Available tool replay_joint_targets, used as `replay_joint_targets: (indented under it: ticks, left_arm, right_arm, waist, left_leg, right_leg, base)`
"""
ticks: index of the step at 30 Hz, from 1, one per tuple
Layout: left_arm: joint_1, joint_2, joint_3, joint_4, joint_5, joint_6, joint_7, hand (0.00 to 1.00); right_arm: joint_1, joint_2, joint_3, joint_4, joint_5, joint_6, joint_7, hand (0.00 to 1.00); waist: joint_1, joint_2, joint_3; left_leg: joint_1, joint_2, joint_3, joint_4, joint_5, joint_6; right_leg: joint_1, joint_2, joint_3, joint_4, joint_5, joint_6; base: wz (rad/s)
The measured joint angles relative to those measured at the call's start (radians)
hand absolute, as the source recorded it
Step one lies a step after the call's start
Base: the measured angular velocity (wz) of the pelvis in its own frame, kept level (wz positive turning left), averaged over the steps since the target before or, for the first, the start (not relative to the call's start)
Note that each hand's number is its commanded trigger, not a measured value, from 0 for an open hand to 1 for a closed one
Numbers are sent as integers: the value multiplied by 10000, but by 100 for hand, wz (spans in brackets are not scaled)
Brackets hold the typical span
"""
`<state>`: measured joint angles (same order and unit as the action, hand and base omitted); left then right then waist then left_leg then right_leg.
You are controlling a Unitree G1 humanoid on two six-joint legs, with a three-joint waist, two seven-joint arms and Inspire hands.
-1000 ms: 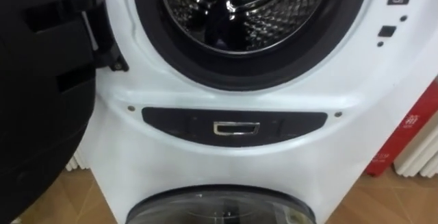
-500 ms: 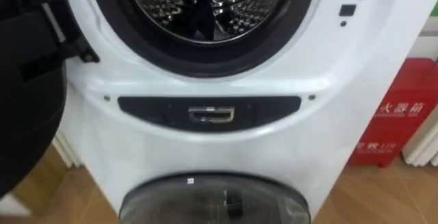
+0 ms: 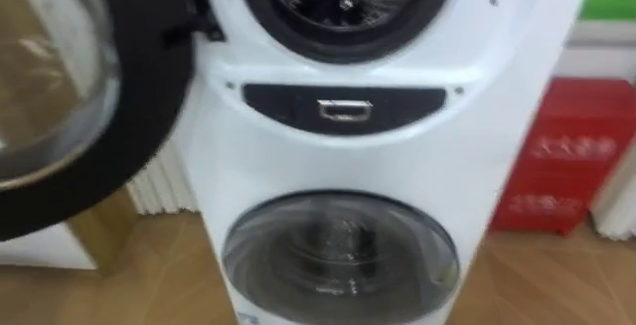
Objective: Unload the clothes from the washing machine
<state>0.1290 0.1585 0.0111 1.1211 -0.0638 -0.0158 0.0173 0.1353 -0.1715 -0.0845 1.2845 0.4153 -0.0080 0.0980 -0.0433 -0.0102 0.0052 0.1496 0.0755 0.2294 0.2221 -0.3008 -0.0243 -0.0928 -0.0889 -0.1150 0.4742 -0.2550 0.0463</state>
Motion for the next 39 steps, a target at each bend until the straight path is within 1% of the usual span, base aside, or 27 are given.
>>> replay_joint_targets:
  ticks: [1, 2, 3, 5, 7, 10, 11, 13, 16, 17, 18, 20, 21, 22, 23, 24, 26, 27, 30, 31, 32, 33, 35, 36, 37, 38, 39]
  left_arm:
    - [153, -65, 301, 73, -370, 29, -12, 0]
    - [316, -131, 597, 119, -640, 32, -35, 0]
    - [455, -100, 913, 245, -771, 32, -39, 0]
    - [509, -36, 1361, 494, -1024, 32, 11, 0]
    - [545, -34, 1590, 527, -1033, 31, 61, 0]
    - [558, -45, 1778, 524, -1241, 30, 152, 0]
    - [570, -44, 1866, 493, -1543, 31, 183, 0]
    - [574, -37, 2026, 419, -2336, 31, 217, 0]
    - [603, -26, 2551, -61, -3702, 99, 395, 0]
    - [549, -10, 3033, -378, -4208, 165, 452, 0]
    - [502, 25, 3235, -545, -4374, 170, 461, 0]
    - [175, 317, 3678, -1308, -4813, 200, 521, 0]
    - [135, 373, 3823, -1663, -5000, 233, 561, 0]
    - [6, 582, 4002, -2280, -5271, 230, 626, 0]
    - [-284, 942, 4176, -2550, -5328, 228, 705, 0]
    - [-437, 1155, 4189, -2665, -5314, 230, 796, 0]
    - [-856, 1867, 4381, -3340, -5333, 229, 1051, 0]
    - [-874, 1999, 4506, -3555, -5332, 265, 1074, 0]
    - [-884, 2889, 5140, -5404, -5330, 485, 1401, 0]
    - [-904, 3031, 5240, -5639, -5331, 490, 1467, 0]
    - [-1140, 3327, 5423, -5796, -5328, 502, 1558, 0]
    - [-1315, 3487, 5469, -5797, -5324, 538, 1625, 0]
    - [-1788, 4230, 5505, -5819, -5321, 618, 1941, 0]
    - [-1883, 4410, 5504, -5818, -5304, 630, 1998, 0]
    - [-1929, 4748, 5478, -5817, -5086, 864, 2092, 0]
    - [-1953, 4917, 5490, -5832, -5105, 1102, 2101, 0]
    - [-1996, 4947, 5547, -5870, -5103, 1205, 2106, 0]
  right_arm:
    - [-183, -12, 13, 261, -3, -10, -89, 0]
    - [-162, -72, -13, 287, 17, -55, -169, 0]
    - [-173, -43, -13, 241, 19, -85, -166, 0]
    - [-168, 2, -8, 217, 21, -105, -88, 0]
    - [-138, -1, -11, 235, 22, -107, -70, 0]
    - [-150, 5, -35, 247, 52, -114, -65, 0]
    - [-154, 16, -164, 259, 45, -114, -25, 0]
    - [-172, 10, -195, 257, 52, -114, 90, 0]
    - [-134, 12, -422, 247, 105, -110, 132, 0]
    - [-152, 9, -791, 222, 76, -104, 127, 0]
    - [-169, -4, -956, 201, 53, -106, 125, 0]
    - [-170, -133, -1164, 191, 55, -114, 123, 0]
    - [-169, -171, -1199, 164, 55, -103, 133, 0]
    - [-149, -224, -1406, 26, 61, -66, 158, 0]
    - [-165, -289, -1597, -103, 60, -36, 158, 0]
    - [-186, -329, -1658, -149, 23, -29, 162, 0]
    - [-280, -562, -1914, -204, -168, 49, 179, 0]
    - [-243, -631, -1998, -182, -243, 73, 209, 0]
    - [-123, -758, -2549, -566, -296, 154, 157, 0]
    - [-108, -796, -2555, -594, -282, 165, 139, 0]
    - [-74, -927, -2579, -594, -289, 230, 139, 0]
    - [-36, -990, -2584, -611, -291, 251, 142, 0]
    - [87, -1174, -2593, -755, -280, 313, 91, 0]
    - [106, -1201, -2596, -754, -295, 313, 68, 0]
    - [144, -1218, -2675, -746, -306, 319, 18, 0]
    - [206, -1207, -2913, -800, -305, 357, 5, 0]
    - [229, -1208, -3019, -851, -304, 401, -10, 0]
  waist:
    - [187, 94, 14]
    - [301, 289, 6]
    - [312, 366, 16]
    - [270, 330, 9]
    - [250, 289, 17]
    - [255, 210, -32]
    - [242, 253, -93]
    - [247, 242, -97]
    - [269, 252, -85]
    - [284, 295, -74]
    - [333, 323, -53]
    - [527, 437, 4]
    - [539, 464, 16]
    - [568, 500, 32]
    - [642, 556, 11]
    - [679, 570, 4]
    - [784, 690, 16]
    - [785, 728, -3]
    - [878, 850, -70]
    - [885, 870, -82]
    - [981, 981, -104]
    - [1047, 1024, -114]
    - [1078, 1094, -134]
    - [1068, 1123, -135]
    - [1046, 1172, -135]
    - [1056, 1202, -148]
    - [1112, 1226, -169]
  left_leg:
    - [27, -39, 67, 115, -9, -108]
    - [94, 73, 34, 106, 36, -187]
    - [197, 166, 64, -36, 86, -203]
    - [275, 216, 69, -212, 160, -216]
    - [286, 210, 82, -271, 174, -213]
    - [359, 217, 100, -363, 179, -204]
    - [373, 231, 100, -387, 179, -203]
    - [343, 250, 80, -394, 179, -202]
    - [389, 287, 40, -384, 180, -203]
    - [442, 301, 38, -392, 180, -203]
    - [485, 306, 37, -403, 180, -203]
    - [640, 306, 24, -421, 180, -203]
    - [647, 306, 20, -426, 180, -203]
    - [628, 306, 21, -434, 180, -204]
    - [548, 306, 37, -428, 180, -204]
    - [505, 305, 32, -426, 180, -204]
    - [470, 301, 6, -429, 180, -204]
    - [481, 298, -14, -429, 180, -204]
    - [409, 292, -143, -427, 180, -204]
    - [404, 292, -151, -428, 180, -204]
    - [390, 287, -168, -426, 180, -204]
    - [390, 283, -175, -424, 180, -204]
    - [378, 275, -310, -421, 180, -204]
    - [364, 276, -339, -421, 181, -204]
    - [340, 277, -424, -425, 181, -204]
    - [316, 280, -424, -425, 181, -204]
    - [302, 279, -427, -424, 181, -205]
  right_leg:
    - [166, 168, 204, -399, -5, -203]
    - [362, 450, 342, -855, 242, -337]
    - [541, 653, 388, -1288, 495, -422]
    - [676, 774, 385, -1655, 730, -470]
    - [682, 781, 364, -1730, 804, -457]
    - [771, 825, 367, -1964, 869, -422]
    - [811, 846, 366, -2056, 889, -417]
    - [853, 868, 364, -2170, 933, -409]
    - [964, 903, 350, -2181, 947, -409]
    - [1006, 926, 347, -2187, 947, -409]
    - [1043, 936, 339, -2204, 947, -409]
    - [1260, 946, 299, -2373, 947, -409]
    - [1262, 946, 297, -2365, 947, -409]
    - [1246, 944, 281, -2363, 947, -409]
    - [1187, 943, 260, -2344, 947, -409]
    - [1139, 941, 253, -2324, 948, -411]
    - [1111, 940, 249, -2315, 955, -422]
    - [1124, 939, 248, -2323, 955, -421]
    - [1075, 943, 217, -2364, 955, -421]
    - [1067, 944, 226, -2364, 955, -421]
    - [1058, 933, 221, -2356, 955, -421]
    - [1062, 930, 221, -2351, 955, -420]
    - [1060, 926, 176, -2335, 956, -419]
    - [1058, 926, 158, -2335, 956, -419]
    - [1061, 926, 117, -2353, 956, -420]
    - [1043, 928, 115, -2352, 955, -420]
    - [1039, 926, 107, -2354, 955, -419]
  base:
    - [-46]
    - [-57]
    - [-41]
    - [-22]
    - [-8]
    - [-3]
    - [0]
    - [-2]
    - [-4]
    - [-6]
    - [-9]
    - [-5]
    - [0]
    - [4]
    - [4]
    - [3]
    - [4]
    - [4]
    - [4]
    - [0]
    - [0]
    - [0]
    - [5]
    - [10]
    - [8]
    - [6]
    - [0]
